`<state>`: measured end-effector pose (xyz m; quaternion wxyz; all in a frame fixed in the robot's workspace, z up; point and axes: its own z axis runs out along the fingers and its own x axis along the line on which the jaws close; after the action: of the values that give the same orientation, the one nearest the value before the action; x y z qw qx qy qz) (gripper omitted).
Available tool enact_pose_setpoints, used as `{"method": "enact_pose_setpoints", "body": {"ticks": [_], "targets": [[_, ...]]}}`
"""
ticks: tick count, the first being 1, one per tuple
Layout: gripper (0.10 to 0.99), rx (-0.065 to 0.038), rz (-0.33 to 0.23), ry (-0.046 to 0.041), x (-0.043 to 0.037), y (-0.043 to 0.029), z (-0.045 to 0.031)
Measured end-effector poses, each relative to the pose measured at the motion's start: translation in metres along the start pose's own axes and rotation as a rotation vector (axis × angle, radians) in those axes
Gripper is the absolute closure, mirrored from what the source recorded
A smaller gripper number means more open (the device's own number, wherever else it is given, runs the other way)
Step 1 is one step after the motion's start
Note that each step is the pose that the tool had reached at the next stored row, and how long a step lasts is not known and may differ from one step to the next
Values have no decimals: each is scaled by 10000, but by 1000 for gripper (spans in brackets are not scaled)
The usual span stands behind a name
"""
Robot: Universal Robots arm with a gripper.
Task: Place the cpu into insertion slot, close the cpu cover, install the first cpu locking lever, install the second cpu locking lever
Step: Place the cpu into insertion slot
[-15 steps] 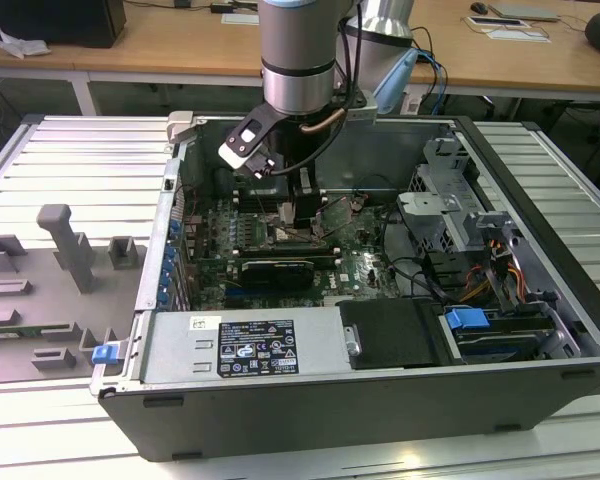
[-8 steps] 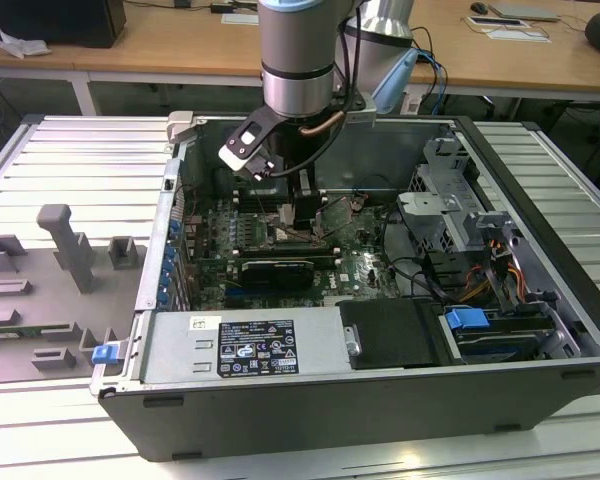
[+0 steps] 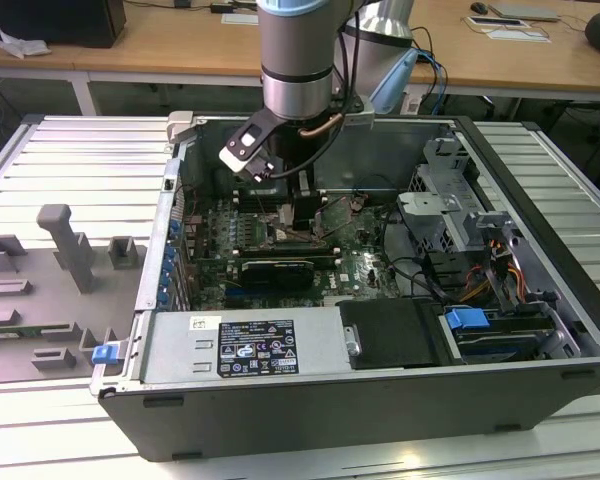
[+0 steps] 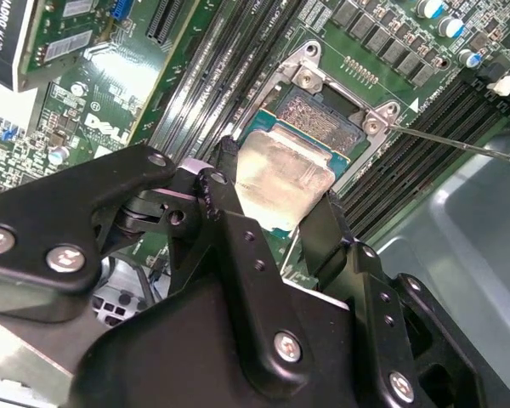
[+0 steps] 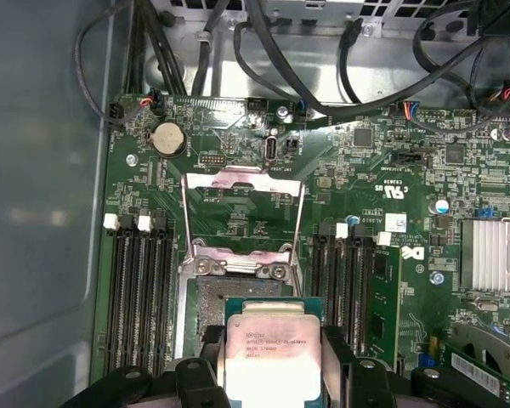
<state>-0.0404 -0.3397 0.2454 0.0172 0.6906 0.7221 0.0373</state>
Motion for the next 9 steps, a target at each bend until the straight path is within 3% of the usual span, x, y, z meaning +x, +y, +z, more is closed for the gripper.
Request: {"method": "enact_pose_setpoints", "body": {"ticks": [9], "targets": [[549,-14,858,-66,9,-3,34]]}}
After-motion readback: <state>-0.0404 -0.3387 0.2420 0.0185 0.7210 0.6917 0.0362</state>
